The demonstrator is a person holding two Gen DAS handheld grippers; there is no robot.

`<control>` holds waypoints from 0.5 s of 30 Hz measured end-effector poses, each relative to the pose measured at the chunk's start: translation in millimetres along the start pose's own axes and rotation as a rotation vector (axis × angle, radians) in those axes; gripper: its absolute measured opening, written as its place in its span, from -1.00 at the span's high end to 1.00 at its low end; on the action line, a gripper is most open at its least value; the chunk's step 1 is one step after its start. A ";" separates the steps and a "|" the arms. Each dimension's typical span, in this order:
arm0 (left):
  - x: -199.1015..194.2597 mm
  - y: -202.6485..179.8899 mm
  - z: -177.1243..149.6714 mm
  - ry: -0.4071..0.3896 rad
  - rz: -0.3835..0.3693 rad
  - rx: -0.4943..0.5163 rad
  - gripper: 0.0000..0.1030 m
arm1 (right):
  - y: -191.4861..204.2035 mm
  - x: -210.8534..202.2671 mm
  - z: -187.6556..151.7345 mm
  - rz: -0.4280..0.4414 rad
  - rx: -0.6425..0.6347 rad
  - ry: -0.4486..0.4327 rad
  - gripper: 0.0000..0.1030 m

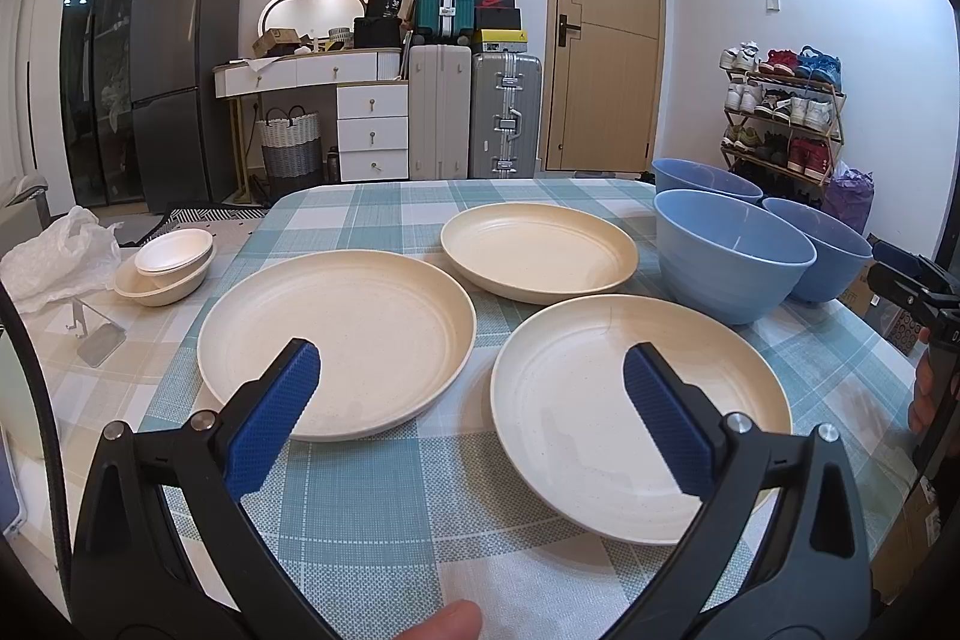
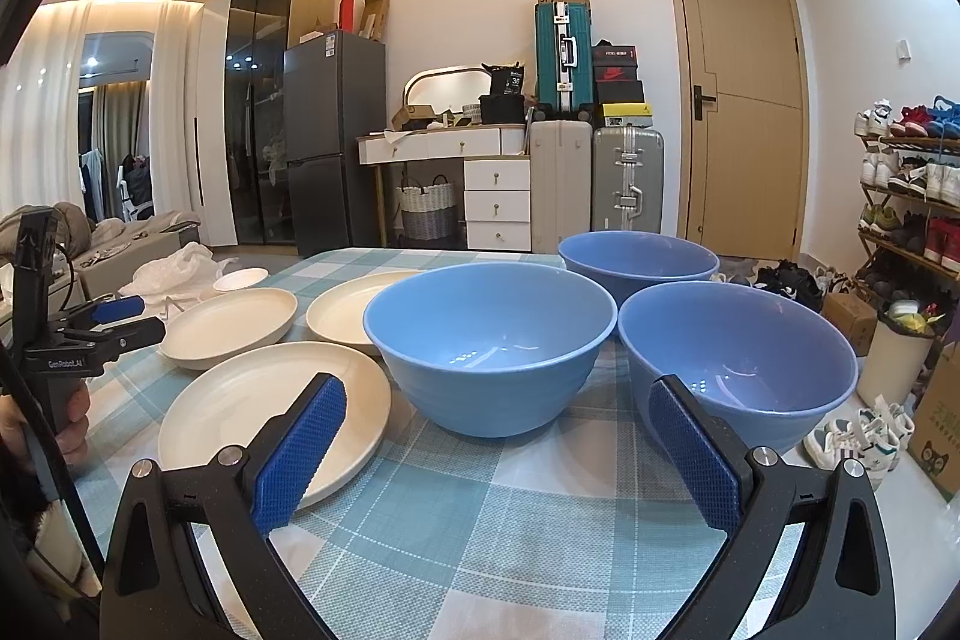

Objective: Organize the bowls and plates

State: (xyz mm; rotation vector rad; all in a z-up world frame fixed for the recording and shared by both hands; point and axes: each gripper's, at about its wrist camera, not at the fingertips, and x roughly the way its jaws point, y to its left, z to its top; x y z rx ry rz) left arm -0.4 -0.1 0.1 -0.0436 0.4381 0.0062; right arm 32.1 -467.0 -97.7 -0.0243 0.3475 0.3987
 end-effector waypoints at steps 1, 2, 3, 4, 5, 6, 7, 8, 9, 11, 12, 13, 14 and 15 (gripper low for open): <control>0.3 0.1 0.1 0.001 0.001 0.000 -0.96 | -0.3 0.2 0.0 0.001 0.000 0.000 -0.99; 0.4 0.0 0.1 0.001 0.001 0.000 -0.96 | 5.1 -1.0 -0.7 0.002 0.000 0.001 -0.99; 0.4 0.0 0.1 0.002 0.000 0.000 -0.96 | 6.0 -0.8 -0.9 0.001 0.001 0.000 -0.99; 0.2 0.1 0.0 0.001 0.001 0.000 -0.96 | 5.0 -1.0 -0.7 0.001 0.000 0.001 -0.99; 0.3 0.2 0.1 0.001 0.000 0.000 -0.96 | 4.8 -1.1 -0.7 0.002 0.000 0.000 -0.99; 0.4 0.2 0.1 0.001 0.000 -0.001 -0.96 | 5.1 -1.0 -0.7 0.001 0.000 0.000 -0.99; 0.4 0.2 0.1 0.002 0.001 -0.001 -0.96 | 5.4 -0.7 -0.8 0.001 0.000 0.000 -0.99; 0.3 0.2 0.1 0.002 0.001 -0.001 -0.96 | 4.5 -1.0 -0.6 0.003 0.001 0.001 -0.99; -0.1 0.1 0.0 0.002 0.000 -0.001 -0.96 | 6.6 0.6 -1.3 0.002 0.001 0.002 -0.99; 0.0 0.0 0.0 0.003 0.001 -0.001 -0.96 | 7.2 1.3 -1.5 0.003 0.001 0.001 -0.99; 0.0 0.0 0.0 0.003 0.000 -0.001 -0.96 | 8.3 2.2 -1.8 0.004 0.001 0.001 -0.99; 0.0 0.1 0.0 0.003 0.001 -0.001 -0.96 | 8.1 2.0 -1.6 0.003 0.001 0.002 -0.99; -0.2 0.0 0.0 0.002 0.000 -0.001 -0.96 | 6.2 1.4 -1.1 0.003 0.001 0.002 -0.99; 0.0 0.1 0.0 0.003 0.000 -0.001 -0.96 | 6.7 1.8 -1.2 0.004 0.001 0.002 -0.99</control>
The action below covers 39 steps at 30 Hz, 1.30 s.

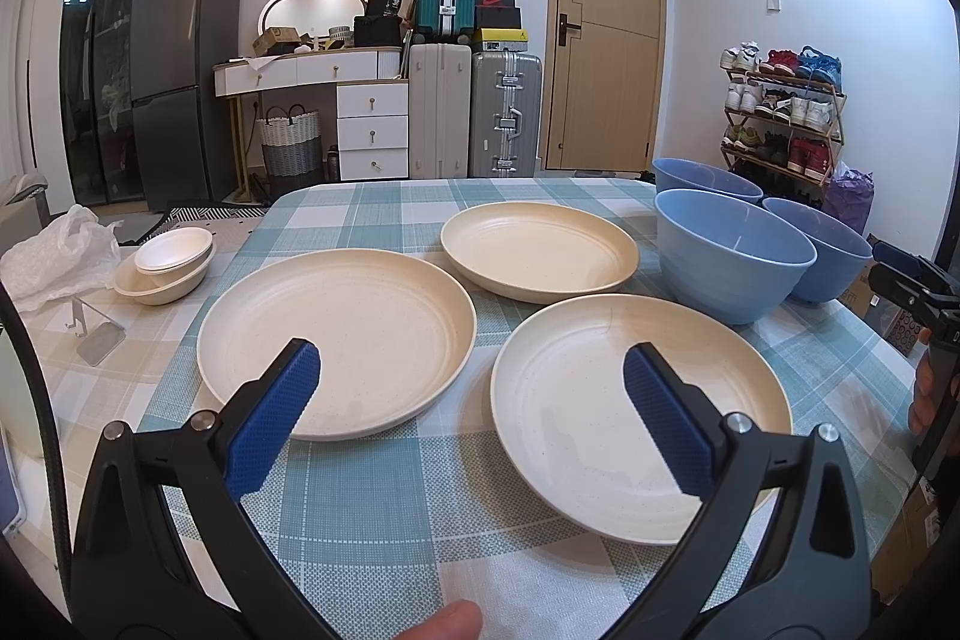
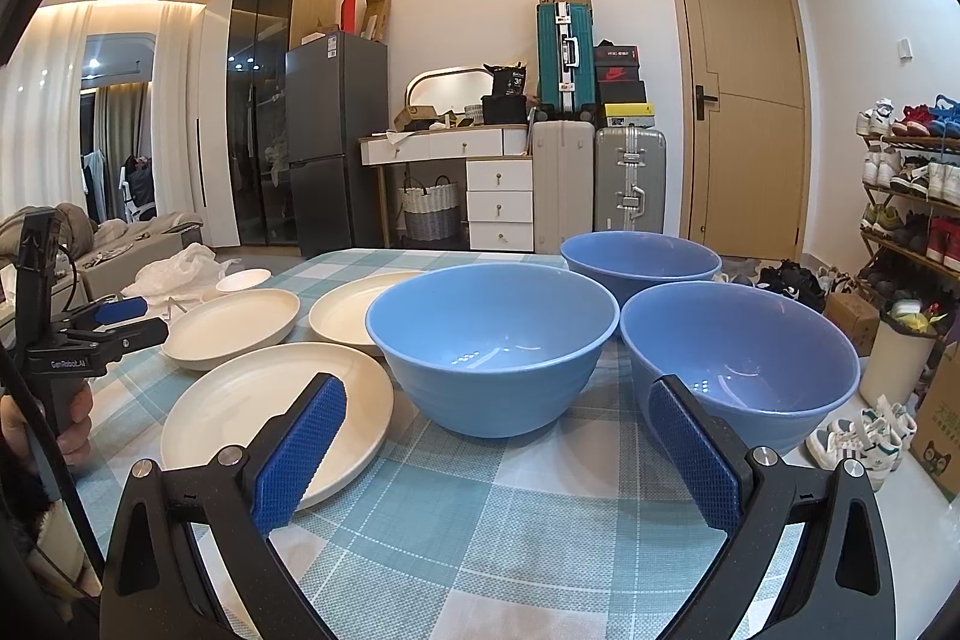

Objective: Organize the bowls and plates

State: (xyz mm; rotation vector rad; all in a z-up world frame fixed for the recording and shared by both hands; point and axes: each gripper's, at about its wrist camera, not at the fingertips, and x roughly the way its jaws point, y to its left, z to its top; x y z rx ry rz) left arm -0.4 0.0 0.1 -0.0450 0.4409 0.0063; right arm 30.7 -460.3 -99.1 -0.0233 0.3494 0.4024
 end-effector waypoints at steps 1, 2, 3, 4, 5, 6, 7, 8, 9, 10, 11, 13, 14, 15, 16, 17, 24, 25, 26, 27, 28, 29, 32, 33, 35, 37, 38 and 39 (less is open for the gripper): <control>0.0 0.0 0.0 0.000 0.000 0.000 -0.96 | -0.6 -0.3 0.1 0.000 0.001 0.000 -0.99; 0.0 0.0 0.0 0.000 0.001 -0.001 -0.96 | -0.7 -0.5 0.1 -0.001 0.001 0.000 -0.99; 0.0 0.0 0.0 0.001 0.000 -0.001 -0.96 | -0.3 -0.1 -0.1 0.000 0.001 0.000 -0.99; 0.0 0.0 0.0 0.001 0.001 -0.001 -0.96 | -0.8 -0.5 0.0 0.000 0.001 0.000 -0.99; 0.0 0.0 0.0 0.000 0.001 -0.001 -0.96 | -0.9 -0.5 0.0 0.000 0.001 0.000 -0.99; -0.3 -0.3 0.0 0.001 0.001 -0.001 -0.96 | 0.2 0.7 -0.2 0.000 0.001 0.000 -0.99; -0.3 -0.3 0.0 0.001 0.001 -0.001 -0.96 | 0.5 1.3 -0.3 0.000 0.001 0.001 -0.99; -0.3 -0.2 0.0 0.001 0.000 -0.001 -0.96 | 1.8 4.1 -1.1 0.001 0.001 0.001 -0.99; -0.7 -0.5 -0.1 0.001 0.000 -0.001 -0.96 | 2.4 4.9 -1.3 0.002 0.001 0.001 -0.99; -0.3 -0.2 0.0 0.001 0.001 -0.002 -0.96 | 3.0 1.9 0.4 0.002 0.001 0.001 -0.99; -0.3 -0.2 0.0 0.001 0.001 -0.002 -0.96 | 2.9 1.8 0.4 0.002 0.002 0.001 -0.99; -0.2 -0.1 0.0 0.002 0.000 -0.002 -0.96 | 3.5 2.4 0.3 0.003 0.002 0.001 -0.99; -0.3 -0.2 0.0 0.001 0.001 -0.002 -0.96 | 3.0 1.9 0.4 0.003 0.002 0.001 -0.99; -0.8 -0.5 -0.1 0.001 0.001 -0.003 -0.96 | 3.7 2.4 0.3 0.002 0.002 0.001 -0.99; -0.3 -0.1 0.0 0.001 0.000 -0.002 -0.96 | 3.0 2.0 0.3 0.003 0.002 0.001 -0.99; -0.2 -0.1 0.0 0.001 0.000 -0.002 -0.96 | 2.9 1.9 0.3 0.003 0.002 0.001 -0.99; -0.6 -0.2 0.0 0.002 0.000 -0.004 -0.96 | 3.1 2.3 0.3 0.003 0.003 0.001 -0.99; -0.1 0.0 0.0 0.002 0.000 -0.003 -0.96 | 2.6 1.8 0.3 0.002 0.003 0.001 -0.99; -0.2 -0.2 0.0 0.003 0.000 -0.003 -0.96 | 2.5 1.7 0.3 0.003 0.002 0.001 -0.99; -0.4 -0.3 0.0 0.003 0.000 -0.003 -0.96 | 3.6 2.5 0.3 0.004 0.001 0.001 -0.99; -0.1 0.1 0.1 0.003 0.000 -0.003 -0.96 | 2.5 1.7 0.4 0.003 0.002 0.002 -0.99; -0.4 -0.1 0.0 0.003 0.000 -0.003 -0.96 | 2.3 1.6 0.4 0.004 0.002 0.002 -0.99; -0.1 0.2 0.1 0.003 0.000 -0.005 -0.96 | 3.4 3.1 0.3 0.004 0.005 0.002 -0.99; 0.0 0.2 0.1 0.003 -0.001 -0.005 -0.96 | 2.8 2.2 0.4 0.004 0.005 0.002 -0.99; -0.1 0.1 0.1 0.004 -0.001 -0.005 -0.96 | 2.4 1.7 0.4 0.004 0.003 0.002 -0.99; -0.5 -0.1 0.0 0.003 -0.001 -0.005 -0.96 | 2.5 1.8 0.5 0.003 0.003 0.002 -0.99; -0.5 0.0 0.0 0.004 -0.001 -0.005 -0.96 | 4.1 2.9 0.4 0.003 0.001 0.003 -0.99; -0.5 0.0 0.0 0.004 -0.001 -0.005 -0.96 | 2.9 2.2 0.5 0.003 0.002 0.003 -0.99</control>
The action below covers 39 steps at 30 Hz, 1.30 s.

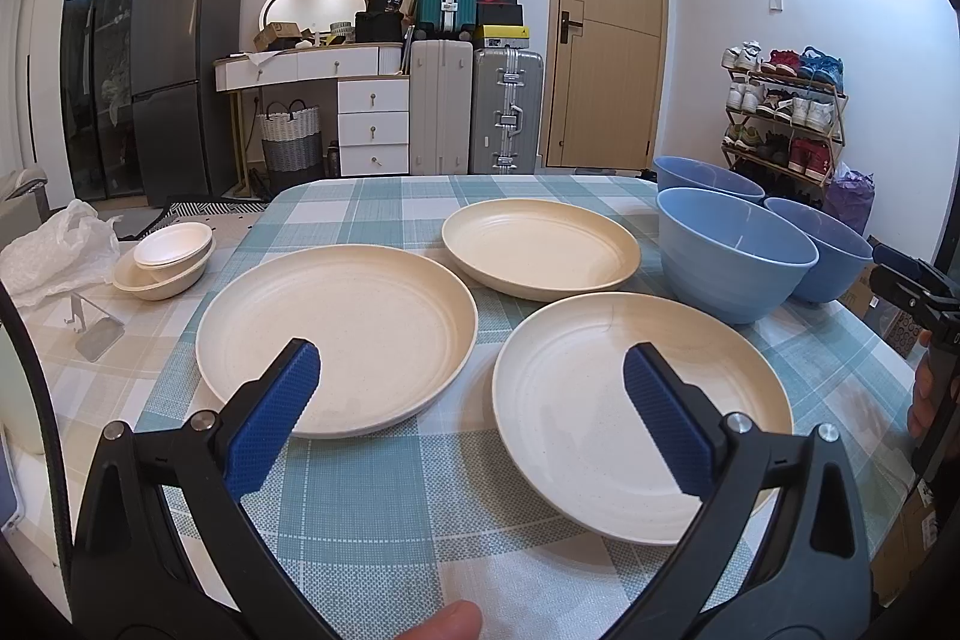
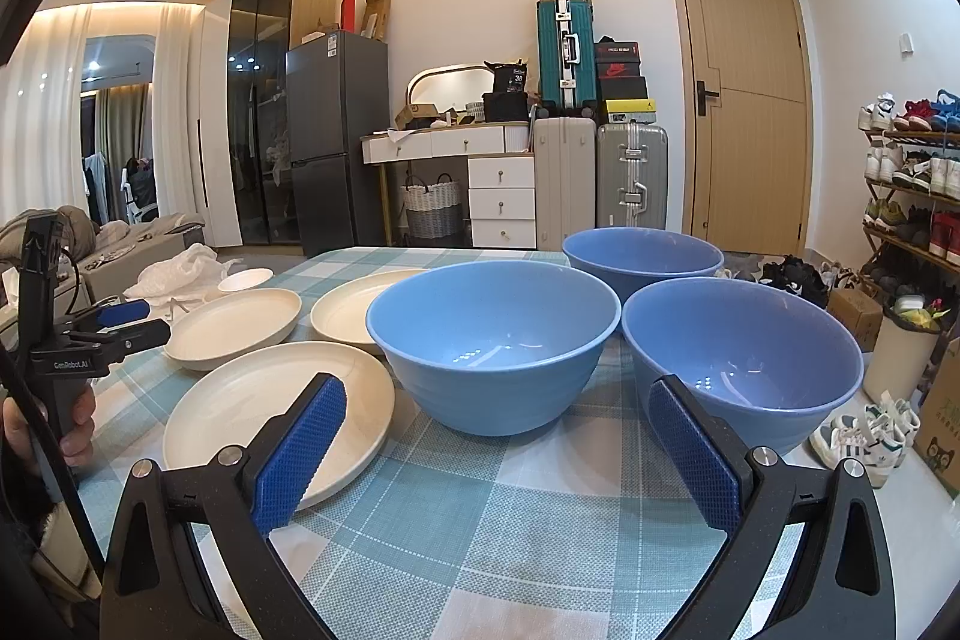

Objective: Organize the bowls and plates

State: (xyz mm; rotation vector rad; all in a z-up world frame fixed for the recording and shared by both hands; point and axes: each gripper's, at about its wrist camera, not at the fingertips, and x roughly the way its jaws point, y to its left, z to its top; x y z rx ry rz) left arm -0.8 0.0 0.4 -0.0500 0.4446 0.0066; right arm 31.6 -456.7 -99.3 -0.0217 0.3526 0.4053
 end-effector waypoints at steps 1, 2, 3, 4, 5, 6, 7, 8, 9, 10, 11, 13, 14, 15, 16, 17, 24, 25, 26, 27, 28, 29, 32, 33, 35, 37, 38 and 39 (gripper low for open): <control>0.1 0.1 0.0 0.000 0.000 0.000 -0.96 | 0.5 0.5 0.0 -0.001 0.000 0.000 -0.99; 0.1 0.1 0.0 0.000 0.000 -0.001 -0.96 | -0.8 -0.5 0.1 0.000 0.002 0.000 -0.99; 0.0 0.1 0.0 0.000 -0.001 -0.001 -0.96 | -0.3 0.1 0.0 -0.001 0.002 0.001 -0.99; 0.1 0.1 0.0 0.000 -0.001 -0.001 -0.96 | 0.3 0.5 0.0 -0.003 0.002 0.001 -0.99; 0.1 0.1 0.0 0.000 0.001 -0.002 -0.96 | -3.4 -1.1 -0.4 -0.004 0.001 0.000 -0.99; -0.6 -0.2 -0.1 -0.002 0.002 -0.002 -0.96 | -2.2 -1.1 -0.6 -0.004 -0.002 -0.003 -0.99; -0.5 -1.0 -1.8 -0.003 0.001 -0.001 -0.96 | -0.8 -0.3 -1.0 -0.005 -0.005 -0.002 -0.99; -0.6 -2.0 -2.2 -0.003 0.001 -0.001 -0.96 | -0.2 2.6 -4.0 -0.003 -0.009 0.000 -0.99; -0.7 -2.0 -2.2 -0.003 0.002 -0.001 -0.96 | 0.0 2.6 -4.1 -0.002 -0.009 0.000 -0.99; -0.8 -1.8 -2.2 -0.003 0.001 -0.001 -0.96 | 0.6 2.9 -4.5 -0.001 -0.010 0.001 -0.99; -1.1 -2.1 -2.4 -0.004 0.002 -0.001 -0.96 | 2.1 3.9 -5.4 -0.002 -0.011 0.002 -0.99; -0.6 -1.6 -2.1 -0.003 0.002 -0.003 -0.96 | 0.5 3.2 -5.0 -0.001 -0.009 0.004 -0.99; -0.6 -1.6 -2.1 -0.003 0.003 -0.004 -0.96 | 0.6 3.2 -5.0 -0.001 -0.009 0.003 -0.99; -1.0 -3.0 -6.3 -0.002 0.006 -0.006 -0.96 | 1.2 3.7 -5.5 -0.003 -0.009 0.005 -0.99; -1.2 -3.9 -6.8 -0.002 0.005 -0.007 -0.96 | 1.5 2.1 -5.3 -0.003 -0.008 0.006 -0.99; -1.2 -3.8 -6.7 -0.001 0.005 -0.006 -0.96 | 1.1 2.1 -5.2 0.000 -0.009 0.006 -0.99; 2.3 8.8 -4.1 0.014 0.034 -0.026 -0.96 | -5.0 6.9 -4.4 -0.010 0.002 0.036 -0.99; 2.5 10.6 -4.2 0.019 0.037 -0.034 -0.96 | -5.7 7.4 -4.8 -0.013 0.005 0.040 -0.99; 3.2 12.6 -3.9 0.022 0.040 -0.042 -0.96 | -6.3 7.5 -4.4 -0.014 0.006 0.041 -0.99; 3.1 14.8 -4.1 0.025 0.040 -0.053 -0.96 | -7.6 8.3 -4.6 -0.018 0.012 0.046 -0.99; 2.7 16.9 -3.8 0.025 0.041 -0.064 -0.96 | -8.4 9.4 -4.0 -0.021 0.016 0.050 -0.99; 3.7 17.5 -3.5 0.026 0.047 -0.074 -0.96 | -9.5 10.1 -4.1 -0.023 0.021 0.055 -0.99; 1.9 22.7 -2.7 0.032 0.057 -0.098 -0.96 | -12.5 14.9 -4.4 -0.019 0.045 0.080 -0.99; 1.0 23.7 -2.2 0.038 0.061 -0.102 -0.96 | -12.2 15.3 -3.8 -0.021 0.047 0.083 -0.99; 0.5 26.6 0.8 0.043 0.074 -0.109 -0.96 | -10.6 15.2 -0.7 -0.025 0.045 0.086 -0.99; -1.7 26.8 4.8 0.045 0.084 -0.112 -0.96 | -7.9 14.8 4.8 -0.015 0.042 0.083 -0.99; -4.0 26.7 6.9 0.041 0.084 -0.113 -0.96 | -6.1 14.2 7.9 -0.010 0.039 0.082 -0.99; -6.5 26.6 9.3 0.039 0.083 -0.112 -0.96 | -2.9 12.8 11.5 -0.004 0.032 0.079 -0.99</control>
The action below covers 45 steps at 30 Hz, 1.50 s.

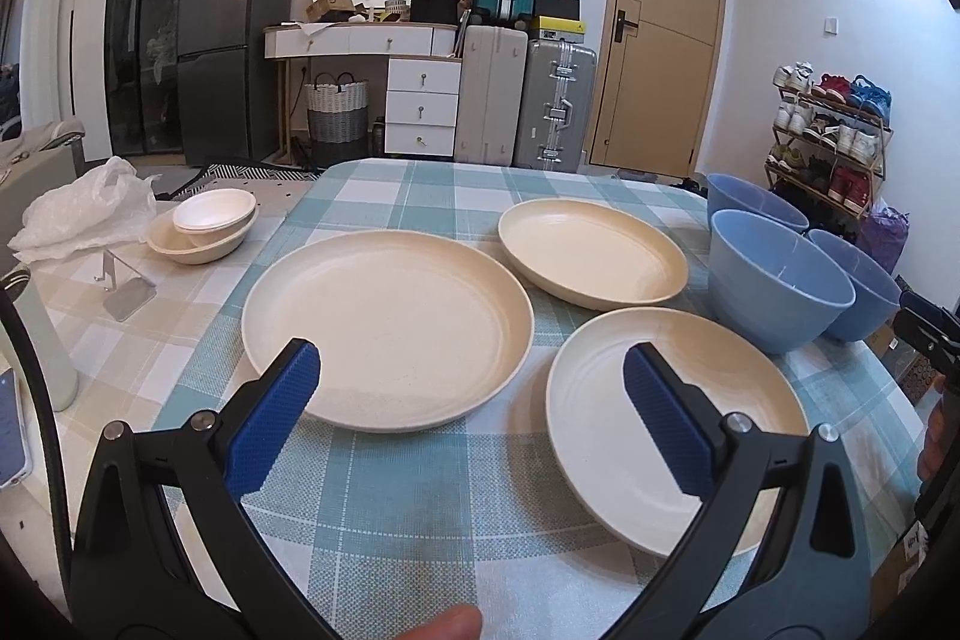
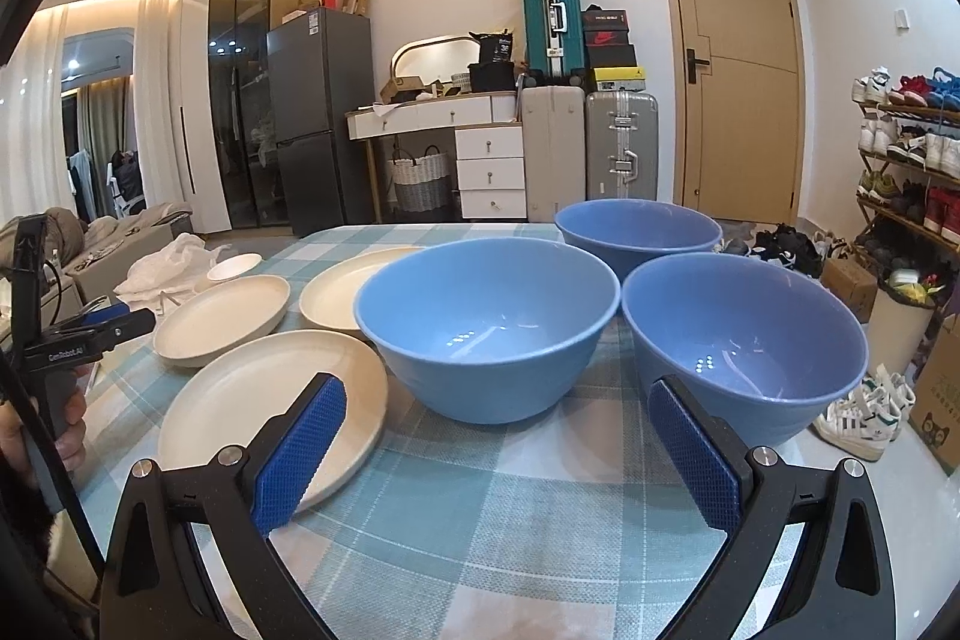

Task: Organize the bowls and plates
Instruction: 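Move both grippers toward the rim of the large cream plate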

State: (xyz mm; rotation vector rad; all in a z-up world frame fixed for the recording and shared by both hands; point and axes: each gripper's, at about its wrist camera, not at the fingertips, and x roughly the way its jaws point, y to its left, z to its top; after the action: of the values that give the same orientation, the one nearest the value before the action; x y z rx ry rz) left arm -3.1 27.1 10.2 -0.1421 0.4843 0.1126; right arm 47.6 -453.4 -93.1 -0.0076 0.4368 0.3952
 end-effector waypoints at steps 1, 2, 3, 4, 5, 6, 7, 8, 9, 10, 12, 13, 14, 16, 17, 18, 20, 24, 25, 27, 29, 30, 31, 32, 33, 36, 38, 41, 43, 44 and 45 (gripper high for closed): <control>-1.8 0.0 2.9 -0.002 0.000 0.001 -0.96 | 2.8 -1.6 3.0 0.001 -0.006 -0.003 -0.99; -4.0 -0.5 5.7 -0.004 0.001 0.003 -0.96 | 4.7 -2.6 6.0 0.001 -0.012 -0.006 -0.99; -5.9 -0.7 8.6 -0.002 0.005 0.004 -0.96 | 7.3 -3.0 10.1 0.004 -0.017 -0.003 -0.99; -7.5 -0.9 11.4 0.000 0.010 0.004 -0.96 | 10.3 -4.5 14.7 0.010 -0.021 -0.005 -0.99; -9.5 -1.3 14.4 0.001 0.017 0.004 -0.96 | 11.5 -5.7 17.2 0.013 -0.022 -0.008 -0.99; -11.4 -1.1 18.4 0.000 0.019 0.001 -0.96 | 16.2 -8.1 21.9 0.021 -0.025 -0.017 -0.99; -13.9 -1.4 20.9 -0.003 0.020 0.000 -0.96 | 18.6 -9.7 24.3 0.027 -0.029 -0.023 -0.99; -16.0 -1.3 23.6 -0.006 0.020 -0.001 -0.96 | 22.5 -11.5 28.5 0.035 -0.037 -0.030 -0.99; -17.5 -1.0 27.0 -0.008 0.021 -0.001 -0.96 | 26.6 -14.4 34.3 0.042 -0.047 -0.038 -0.99; -19.1 -0.9 30.1 -0.009 0.025 -0.001 -0.96 | 30.0 -17.2 39.2 0.048 -0.053 -0.046 -0.99; -22.2 0.6 36.2 -0.013 0.036 -0.006 -0.96 | 35.5 -21.1 49.7 0.050 -0.054 -0.048 -0.99; -22.5 2.1 39.5 -0.010 0.042 -0.013 -0.96 | 37.5 -22.7 55.4 0.055 -0.050 -0.048 -0.99; -22.8 3.4 43.0 -0.005 0.044 -0.019 -0.96 | 39.4 -23.7 60.4 0.063 -0.043 -0.047 -0.99; -22.9 6.2 49.6 0.006 0.048 -0.025 -0.96 | 46.9 -26.7 71.4 0.076 -0.044 -0.050 -0.99; -23.2 7.1 53.1 0.008 0.052 -0.021 -0.96 | 50.9 -28.0 75.9 0.074 -0.052 -0.053 -0.99; -24.0 7.8 56.4 0.009 0.061 -0.016 -0.96 | 54.3 -29.1 79.5 0.074 -0.060 -0.056 -0.99; -25.2 11.7 60.9 0.003 0.069 -0.018 -0.96 | 61.5 -31.7 87.3 0.069 -0.074 -0.059 -0.99; -27.9 16.2 69.1 -0.001 0.073 -0.015 -0.96 | 74.9 -34.5 108.3 0.087 -0.082 -0.066 -0.99; -29.2 16.8 70.3 -0.002 0.078 -0.013 -0.96 | 78.0 -35.8 114.1 0.085 -0.087 -0.070 -0.99; -30.1 19.2 73.3 -0.002 0.083 -0.012 -0.96 | 81.7 -36.5 121.4 0.090 -0.092 -0.077 -0.99; -29.1 22.1 76.9 0.004 0.089 -0.016 -0.96 | 86.2 -36.9 131.5 0.102 -0.093 -0.081 -0.99; -29.9 23.3 79.3 0.009 0.088 -0.019 -0.96 | 88.9 -36.8 137.4 0.110 -0.091 -0.081 -0.99; -29.1 25.0 80.8 0.010 0.086 -0.020 -0.96 | 89.8 -35.5 142.1 0.117 -0.091 -0.079 -0.99; -28.7 26.8 82.4 0.010 0.087 -0.021 -0.96 | 92.6 -33.5 147.7 0.125 -0.094 -0.076 -0.99; -28.6 27.5 84.2 0.011 0.090 -0.020 -0.96 | 96.0 -32.0 153.1 0.127 -0.098 -0.073 -0.99; -27.3 30.4 88.0 0.018 0.115 -0.019 -0.96 | 106.4 -22.3 165.9 0.140 -0.108 -0.056 -0.99; -24.8 33.4 89.6 0.027 0.130 -0.026 -0.96 | 111.9 -15.4 169.9 0.157 -0.108 -0.039 -0.99; -19.2 42.7 90.1 0.047 0.130 -0.042 -0.96 | 122.5 3.0 176.6 0.174 -0.113 -0.002 -0.99; -15.9 49.2 89.1 0.058 0.141 -0.049 -0.96 | 130.0 15.9 178.2 0.184 -0.119 0.020 -0.99; -12.5 53.1 88.1 0.065 0.146 -0.052 -0.96 | 133.6 22.7 179.2 0.188 -0.124 0.032 -0.99; -9.5 56.2 87.5 0.073 0.150 -0.057 -0.96 | 137.5 29.4 180.1 0.194 -0.127 0.044 -0.99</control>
State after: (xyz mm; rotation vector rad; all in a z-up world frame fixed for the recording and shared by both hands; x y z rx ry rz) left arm 20.4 95.9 85.2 -0.1659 0.5646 0.2686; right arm 94.5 -299.1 68.7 -0.0979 0.4564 0.6142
